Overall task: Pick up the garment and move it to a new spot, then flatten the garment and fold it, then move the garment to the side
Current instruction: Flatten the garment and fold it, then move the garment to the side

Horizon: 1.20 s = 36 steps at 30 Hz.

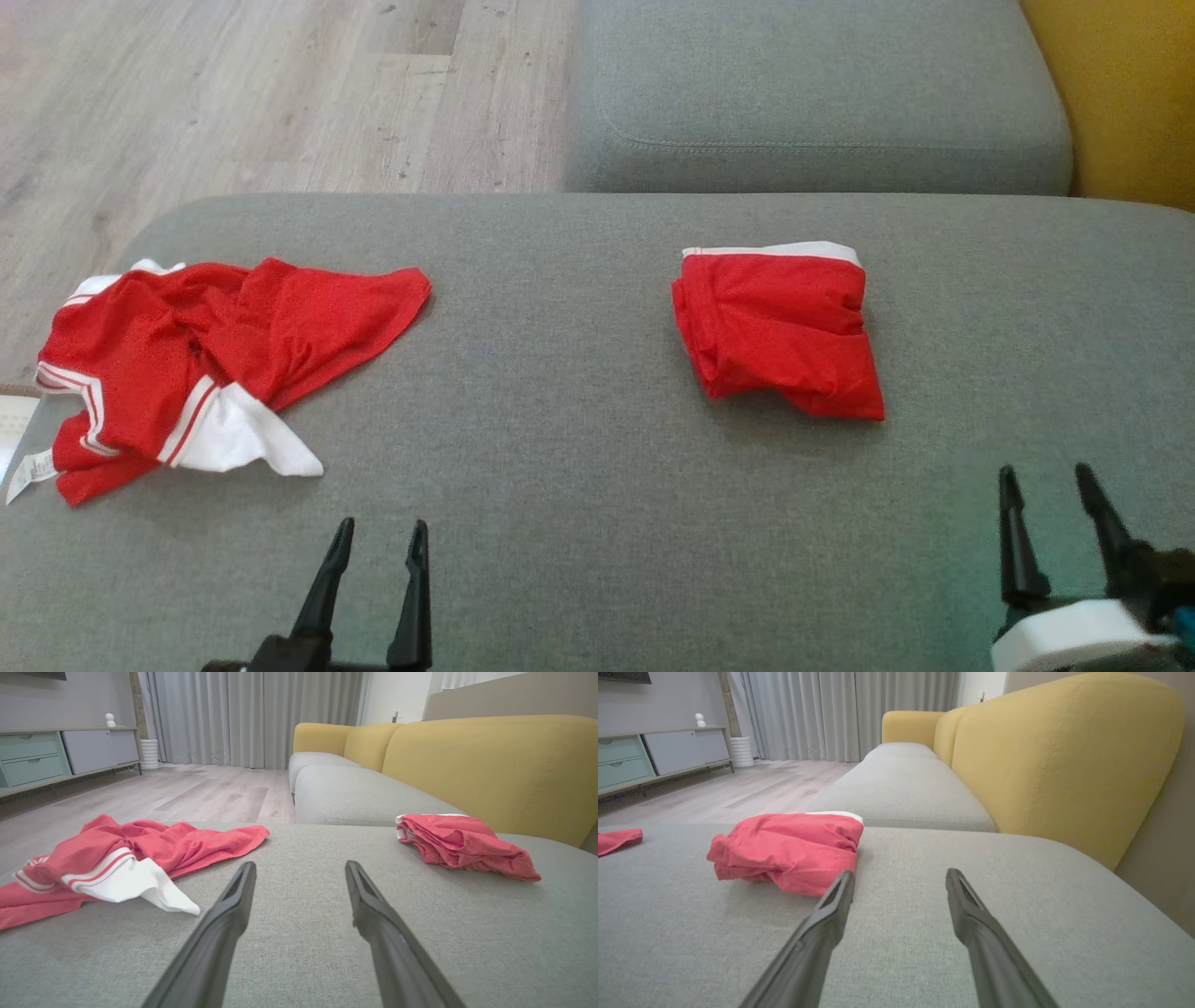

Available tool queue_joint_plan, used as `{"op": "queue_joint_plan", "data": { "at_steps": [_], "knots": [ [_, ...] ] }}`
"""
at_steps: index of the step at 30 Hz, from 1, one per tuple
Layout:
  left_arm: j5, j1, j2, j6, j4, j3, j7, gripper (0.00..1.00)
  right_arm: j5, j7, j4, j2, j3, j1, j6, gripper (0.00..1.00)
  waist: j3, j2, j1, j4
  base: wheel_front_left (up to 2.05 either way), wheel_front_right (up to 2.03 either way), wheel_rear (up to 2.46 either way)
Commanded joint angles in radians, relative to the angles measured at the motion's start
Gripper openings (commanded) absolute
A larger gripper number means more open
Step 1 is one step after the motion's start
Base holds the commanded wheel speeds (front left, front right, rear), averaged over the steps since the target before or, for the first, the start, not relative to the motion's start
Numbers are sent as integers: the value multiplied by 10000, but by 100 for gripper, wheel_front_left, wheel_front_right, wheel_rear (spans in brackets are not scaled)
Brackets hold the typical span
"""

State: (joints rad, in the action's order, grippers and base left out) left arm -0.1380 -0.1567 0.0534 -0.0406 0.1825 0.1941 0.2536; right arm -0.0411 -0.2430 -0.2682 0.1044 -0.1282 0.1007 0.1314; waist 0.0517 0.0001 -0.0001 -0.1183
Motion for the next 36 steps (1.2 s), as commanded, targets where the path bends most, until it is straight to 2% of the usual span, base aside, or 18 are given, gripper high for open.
{"op": "queue_joint_plan", "data": {
  "at_steps": [1, 18, 23, 30, 36],
  "knots": [
    [122, 363, -32, -49, -165, -518, 82, 100, 115, -173, 45, 0, 291, -129, -7, 100, 10, -1, 1, 28, 0, 0, 0],
    [122, 521, -32, -128, 7, -656, 82, 100, -95, -186, -278, -290, 683, -289, -7, 100, -120, -1, 1, 136, 0, 0, 0],
    [105, 508, -32, -112, -45, -609, 82, 100, -1129, -48, -461, -186, 929, -776, -7, 100, -251, -1, 1, 91, 0, 0, 0],
    [120, 786, -32, -173, -125, -417, 82, 100, -3361, 2489, 167, 643, 853, -2707, -7, 100, -952, -1, 1, -198, 0, 0, 0],
    [11, 1213, -32, -185, -65, 59, 82, 100, -4178, 5171, -698, 848, 468, -4271, -7, 100, -1643, -1, 1, -823, 0, 0, 0]
  ]
}}
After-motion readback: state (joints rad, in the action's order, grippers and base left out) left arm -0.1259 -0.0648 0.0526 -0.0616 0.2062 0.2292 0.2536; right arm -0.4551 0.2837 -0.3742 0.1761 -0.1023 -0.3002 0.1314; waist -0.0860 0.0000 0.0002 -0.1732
